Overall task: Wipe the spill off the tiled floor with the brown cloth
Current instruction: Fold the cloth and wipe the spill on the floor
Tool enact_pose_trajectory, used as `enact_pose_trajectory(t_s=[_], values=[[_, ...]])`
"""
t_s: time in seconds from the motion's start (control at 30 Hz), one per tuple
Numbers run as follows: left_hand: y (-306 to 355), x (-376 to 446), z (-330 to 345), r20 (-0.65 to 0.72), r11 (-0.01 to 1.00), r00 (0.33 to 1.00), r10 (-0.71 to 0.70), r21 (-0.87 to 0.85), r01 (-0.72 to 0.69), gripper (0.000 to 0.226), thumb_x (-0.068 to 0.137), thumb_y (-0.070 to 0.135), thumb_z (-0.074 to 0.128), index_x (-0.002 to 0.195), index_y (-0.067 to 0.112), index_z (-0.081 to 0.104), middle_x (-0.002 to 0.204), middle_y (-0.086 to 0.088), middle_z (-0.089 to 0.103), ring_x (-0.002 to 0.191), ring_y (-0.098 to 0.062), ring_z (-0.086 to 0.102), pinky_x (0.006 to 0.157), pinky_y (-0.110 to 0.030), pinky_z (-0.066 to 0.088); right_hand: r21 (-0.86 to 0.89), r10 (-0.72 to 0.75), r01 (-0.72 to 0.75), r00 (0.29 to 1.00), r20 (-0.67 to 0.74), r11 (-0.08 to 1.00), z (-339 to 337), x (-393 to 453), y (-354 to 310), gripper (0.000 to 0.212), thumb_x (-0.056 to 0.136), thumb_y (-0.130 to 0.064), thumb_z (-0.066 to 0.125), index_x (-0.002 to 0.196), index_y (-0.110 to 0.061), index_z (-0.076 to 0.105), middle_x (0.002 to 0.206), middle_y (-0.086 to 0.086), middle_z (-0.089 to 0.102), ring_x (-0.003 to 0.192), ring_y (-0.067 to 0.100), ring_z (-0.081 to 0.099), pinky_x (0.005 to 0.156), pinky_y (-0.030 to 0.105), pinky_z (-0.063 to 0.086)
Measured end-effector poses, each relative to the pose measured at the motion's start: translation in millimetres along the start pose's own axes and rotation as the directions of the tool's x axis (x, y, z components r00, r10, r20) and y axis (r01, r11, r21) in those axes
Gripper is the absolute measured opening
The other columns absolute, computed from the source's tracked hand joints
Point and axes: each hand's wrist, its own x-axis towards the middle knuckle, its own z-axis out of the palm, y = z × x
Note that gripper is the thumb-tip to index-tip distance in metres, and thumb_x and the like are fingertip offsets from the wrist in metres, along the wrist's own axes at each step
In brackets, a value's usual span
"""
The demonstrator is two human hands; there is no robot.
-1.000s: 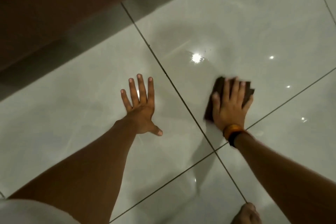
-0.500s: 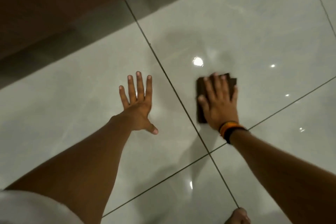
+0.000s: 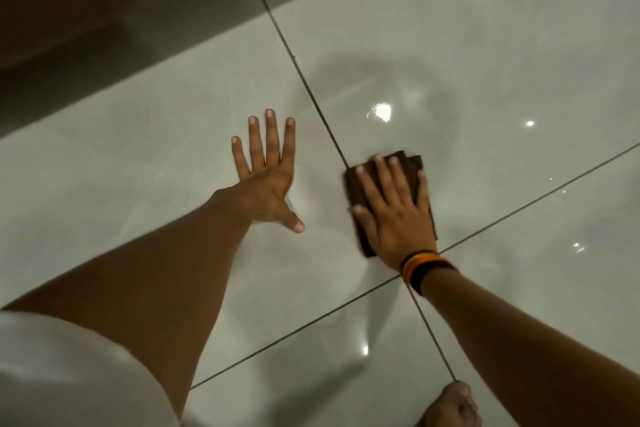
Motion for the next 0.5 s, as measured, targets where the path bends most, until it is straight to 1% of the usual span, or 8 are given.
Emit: enact_pose_trajectory(t_s=[0.07, 0.13, 0.2, 0.27, 0.33, 0.37, 0.43, 0.5], values=[[0.3, -0.7, 0.1, 0.014, 1.0, 1.0, 0.003, 0.021, -0.003, 0.177, 0.05, 0.07, 0.09, 0.149, 0.014, -0.045, 0.153, -0.024, -0.054, 0.14, -0.049, -0.049, 0.117, -0.072, -0.019, 0.057, 0.177, -0.174, 0.983, -0.057, 0.983, -5.2, 26.6, 0.3, 0.064, 0.105, -0.053, 0.022, 0.164, -0.029, 0.013, 0.174, 0.007, 0.008, 0.161, 0.027, 0.005, 0.125, 0.065, 0.005], [1.3, -1.1, 0.3, 0.005, 0.999, 1.0, -0.012, 0.03, 0.012, 0.178, 0.049, 0.071, 0.09, 0.15, 0.014, -0.045, 0.154, -0.025, -0.053, 0.142, -0.049, -0.047, 0.117, -0.071, -0.02, 0.17, 0.356, -0.335, 0.927, -0.118, 0.927, -14.2, 66.9, -15.8, 0.065, 0.105, -0.052, 0.02, 0.164, -0.027, 0.013, 0.174, 0.008, 0.007, 0.161, 0.029, 0.004, 0.124, 0.066, 0.003], [2.7, -2.0, 0.2, -0.003, 0.999, 1.0, -0.022, 0.025, 0.022, 0.178, 0.047, 0.07, 0.091, 0.15, 0.015, -0.044, 0.155, -0.024, -0.052, 0.143, -0.048, -0.046, 0.117, -0.07, -0.02, 0.202, 0.388, -0.356, 0.91, -0.148, 0.912, -18.6, 90.3, -35.5, 0.066, 0.104, -0.051, 0.02, 0.164, -0.026, 0.013, 0.174, 0.008, 0.008, 0.161, 0.03, 0.005, 0.124, 0.067, 0.004], [3.7, -6.5, 1.1, -0.037, 1.0, 0.999, -0.019, -0.004, 0.019, 0.177, 0.048, 0.067, 0.093, 0.153, 0.017, -0.041, 0.157, -0.022, -0.049, 0.145, -0.046, -0.045, 0.118, -0.068, -0.02, 0.105, 0.176, -0.16, 0.971, -0.161, 0.981, -12.4, 76.2, -48.5, 0.066, 0.105, -0.051, 0.021, 0.165, -0.025, 0.014, 0.174, 0.008, 0.01, 0.161, 0.03, 0.006, 0.124, 0.065, 0.005], [7.0, -17.8, 6.0, -0.112, 0.999, 0.994, -0.009, -0.042, 0.004, 0.17, 0.054, 0.063, 0.093, 0.156, 0.016, -0.035, 0.162, -0.022, -0.044, 0.149, -0.043, -0.04, 0.119, -0.069, -0.018, 0.007, -0.097, 0.098, 0.99, -0.1, 0.995, 1.5, 28.3, -50.6, 0.065, 0.106, -0.053, 0.02, 0.165, -0.026, 0.013, 0.174, 0.008, 0.009, 0.161, 0.03, 0.005, 0.125, 0.065, 0.005], [9.9, -26.3, 12.3, -0.171, 0.997, 0.985, -0.019, -0.072, 0.007, 0.165, 0.058, 0.061, 0.092, 0.159, 0.015, -0.03, 0.164, -0.022, -0.039, 0.152, -0.041, -0.036, 0.119, -0.071, -0.017, 0.005, -0.134, 0.134, 0.99, -0.046, 0.991, 10.4, -3.4, -47.5, 0.065, 0.106, -0.054, 0.02, 0.165, -0.027, 0.012, 0.174, 0.007, 0.008, 0.161, 0.029, 0.004, 0.125, 0.065, 0.005], [17.3, -52.3, 33.4, -0.263, 0.982, 0.956, -0.126, -0.168, 0.083, 0.156, 0.063, 0.06, 0.088, 0.162, 0.013, -0.022, 0.167, -0.024, -0.032, 0.155, -0.042, -0.03, 0.115, -0.073, -0.017, 0.067, -0.011, 0.01, 1.0, 0.024, 0.998, 27.9, -63.4, -31.4, 0.066, 0.105, -0.056, 0.02, 0.165, -0.031, 0.009, 0.174, 0.004, 0.006, 0.161, 0.027, 0.001, 0.125, 0.064, 0.005], [20.6, -78.9, 60.7, -0.173, 0.944, 0.95, -0.26, -0.253, 0.212, 0.162, 0.058, 0.072, 0.084, 0.16, 0.012, -0.028, 0.165, -0.026, -0.036, 0.153, -0.042, -0.034, 0.116, -0.075, -0.015, 0.152, 0.245, -0.254, 0.966, 0.077, 0.955, 33.7, -94.1, -7.0, 0.067, 0.104, -0.057, 0.02, 0.164, -0.033, 0.004, 0.175, 0.003, 0.0, 0.161, 0.024, -0.002, 0.124, 0.065, 0.004]])
